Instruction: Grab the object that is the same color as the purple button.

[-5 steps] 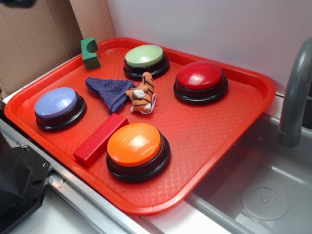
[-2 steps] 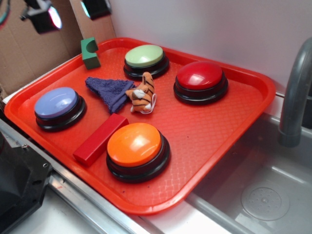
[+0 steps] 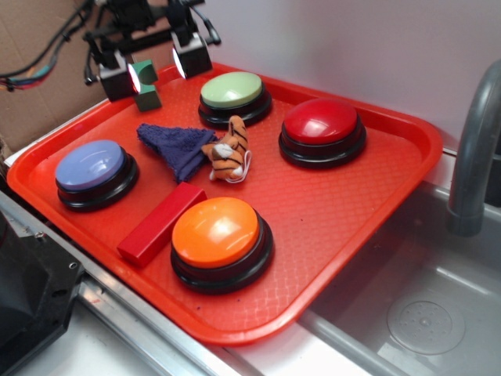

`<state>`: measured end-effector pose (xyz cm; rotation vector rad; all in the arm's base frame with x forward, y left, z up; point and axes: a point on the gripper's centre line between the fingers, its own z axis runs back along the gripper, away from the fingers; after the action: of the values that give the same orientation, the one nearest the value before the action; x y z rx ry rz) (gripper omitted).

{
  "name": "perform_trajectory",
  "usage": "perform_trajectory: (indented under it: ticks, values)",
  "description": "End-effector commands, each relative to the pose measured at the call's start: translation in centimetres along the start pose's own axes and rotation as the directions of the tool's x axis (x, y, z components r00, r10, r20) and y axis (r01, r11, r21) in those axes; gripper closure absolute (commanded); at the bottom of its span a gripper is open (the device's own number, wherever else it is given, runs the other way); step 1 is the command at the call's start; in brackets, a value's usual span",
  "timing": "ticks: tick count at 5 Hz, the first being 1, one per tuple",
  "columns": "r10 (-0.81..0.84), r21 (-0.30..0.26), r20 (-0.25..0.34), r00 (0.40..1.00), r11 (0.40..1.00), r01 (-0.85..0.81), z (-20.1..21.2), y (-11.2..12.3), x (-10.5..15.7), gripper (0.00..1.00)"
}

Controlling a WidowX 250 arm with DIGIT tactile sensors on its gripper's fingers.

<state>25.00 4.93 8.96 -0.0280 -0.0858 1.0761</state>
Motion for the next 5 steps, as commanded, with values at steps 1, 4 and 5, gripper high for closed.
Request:
perform_trajectory:
  ticks: [1,4,5]
  values:
    - [0.026,0.023,0.075,0.997,0.999,-0.028,-2.7,-0.3,0.9,0.0]
    - [-0.053,-0.009,-0.037,0.998,0.999,0.053,-5.4,0.4,0.0,0.0]
    - [-0.065,-0.011,-0.082,0.995,0.998,0.065,-6.6,0.1,0.4,0.0]
